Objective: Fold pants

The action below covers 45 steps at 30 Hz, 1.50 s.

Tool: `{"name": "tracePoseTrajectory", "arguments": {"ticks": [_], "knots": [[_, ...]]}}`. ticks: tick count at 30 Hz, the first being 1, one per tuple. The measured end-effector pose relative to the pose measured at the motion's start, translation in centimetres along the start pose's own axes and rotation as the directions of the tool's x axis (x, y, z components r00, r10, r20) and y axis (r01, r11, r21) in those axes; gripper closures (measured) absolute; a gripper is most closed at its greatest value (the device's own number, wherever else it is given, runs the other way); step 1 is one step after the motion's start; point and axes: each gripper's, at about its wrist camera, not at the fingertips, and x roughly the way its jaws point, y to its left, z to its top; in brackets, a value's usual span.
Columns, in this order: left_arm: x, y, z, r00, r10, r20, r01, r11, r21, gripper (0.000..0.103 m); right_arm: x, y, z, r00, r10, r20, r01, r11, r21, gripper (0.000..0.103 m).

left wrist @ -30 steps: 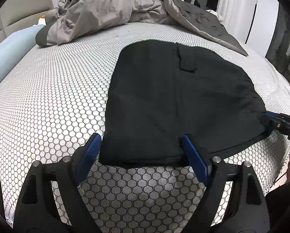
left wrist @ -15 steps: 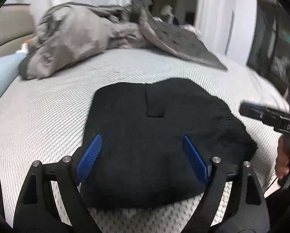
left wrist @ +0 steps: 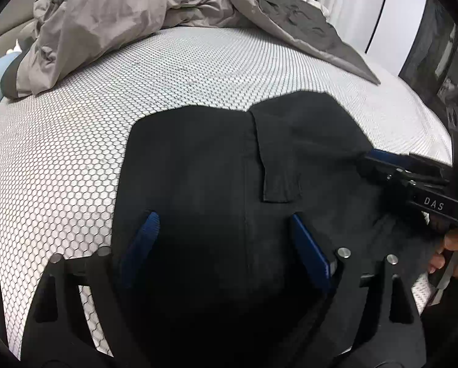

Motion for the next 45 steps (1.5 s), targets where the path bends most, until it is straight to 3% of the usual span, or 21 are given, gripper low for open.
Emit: {"name": "tracePoseTrajectory", "arguments": {"ticks": [4,9,12,15,20,23,25,28,35,41,45], "knots": [[-1.5,1.3,1.0,0.995,0.003,0.104,0.002,0.999,-0.052,0.017,-2.5,-0.1,-0.7,0.999,0.008,0.042,-0.008,1.000,0.014,0.059],[1.8,3.0,0.5,1.000,0.017,-0.004,-0.017,0.993,-0.115,0.018,-4.8,2.0,-3.5,0.998,0.049,0.026,-0.047,0.997,-0.058,0.059],[1.4,3.1,0.3,1.000,0.024,0.009,-0.023,0.995,-0.095,0.018,-3.2,2.8,-4.0,1.000,0.003,-0.011,-0.004,0.995,-0.096,0.058],[-1.6,2.6,-0.1,0.997,0.023,0.074,-0.016,0.995,-0.095,0.018,-4.3,2.8,-4.2,1.000,0.006,0.017,-0.005,0.999,-0.054,0.057],[-6.3,0.9,-3.8,0.984,0.013,0.177,-0.010,1.000,-0.019,0.017,-8.6,3.8,-5.7,0.985,0.105,0.134,-0.095,0.992,-0.079,0.054],[-6.6,-0.1,-7.1,0.990,0.013,0.141,-0.016,1.000,0.022,0.017,-8.4,4.3,-7.9,0.988,0.128,0.091,-0.119,0.988,-0.094,0.054],[-5.2,-0.3,-8.6,0.995,0.052,0.084,-0.057,0.997,0.054,0.017,-7.1,4.6,-9.0,0.995,0.090,0.037,-0.085,0.990,-0.117,0.054],[-4.7,-0.3,-9.6,0.992,0.085,0.089,-0.092,0.993,0.074,0.016,-6.9,4.9,-9.2,0.997,0.065,0.039,-0.059,0.988,-0.143,0.054],[-4.8,0.8,-10.2,0.993,0.073,0.087,-0.076,0.997,0.023,0.016,-10.1,2.3,-10.1,0.988,0.095,0.122,-0.093,0.995,-0.024,0.051],[-4.6,0.3,-9.8,0.993,0.088,0.081,-0.091,0.996,0.026,0.014,-9.1,-1.8,-10.3,0.984,0.171,0.042,-0.176,0.974,0.144,0.050],[-4.5,0.2,-9.9,0.992,0.093,0.081,-0.096,0.995,0.038,0.013,-8.3,-1.8,-10.4,0.987,0.158,-0.011,-0.155,0.978,0.142,0.050]]}}
